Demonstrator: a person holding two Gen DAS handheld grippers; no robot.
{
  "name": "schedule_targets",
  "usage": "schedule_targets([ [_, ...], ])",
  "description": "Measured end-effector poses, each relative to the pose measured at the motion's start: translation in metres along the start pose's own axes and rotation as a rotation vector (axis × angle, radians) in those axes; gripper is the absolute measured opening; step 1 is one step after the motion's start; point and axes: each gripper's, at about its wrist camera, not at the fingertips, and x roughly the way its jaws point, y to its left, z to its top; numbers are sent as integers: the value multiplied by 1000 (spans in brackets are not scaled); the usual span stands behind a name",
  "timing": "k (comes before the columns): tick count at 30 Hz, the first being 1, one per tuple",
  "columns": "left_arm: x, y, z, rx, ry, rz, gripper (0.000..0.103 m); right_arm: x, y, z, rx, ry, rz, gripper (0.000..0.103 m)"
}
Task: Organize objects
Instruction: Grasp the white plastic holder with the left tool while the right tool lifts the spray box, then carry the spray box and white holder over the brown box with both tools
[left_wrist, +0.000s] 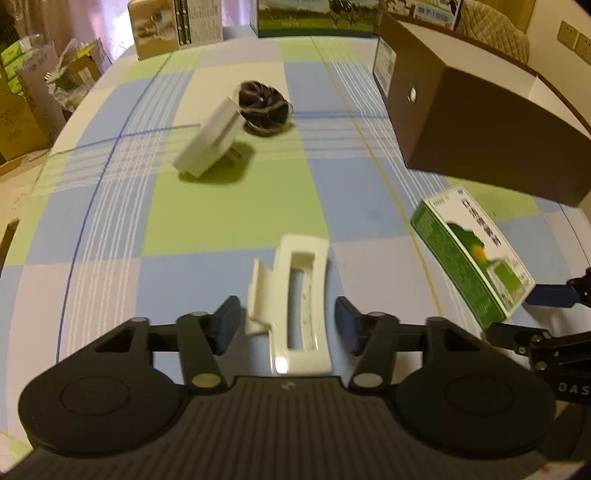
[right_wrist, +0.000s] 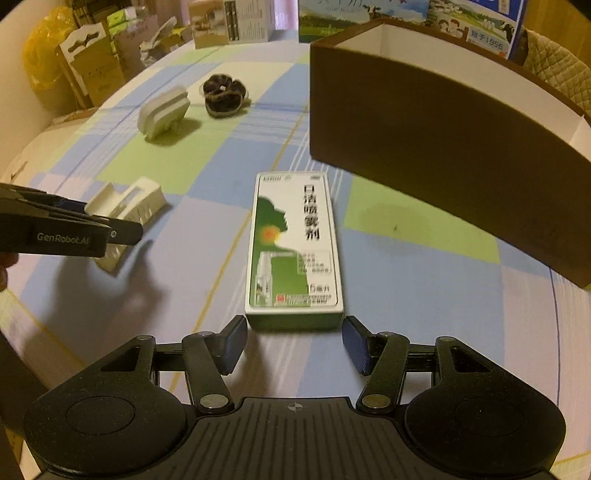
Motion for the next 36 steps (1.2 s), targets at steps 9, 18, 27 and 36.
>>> schedule_targets([
  [9,13,-2,4,44,-28,35,40,11,-2,21,15,-46,-5,62],
  [18,16,4,8,50,-51,77,39,23,0,39,16,-46,-19,62],
  [27,16,3,7,59,-53,81,38,32,5,42,-27,-40,-40,53],
  [36,10,1,5,74,-55,78,38,16,-5,30,10,-48,-2,52],
])
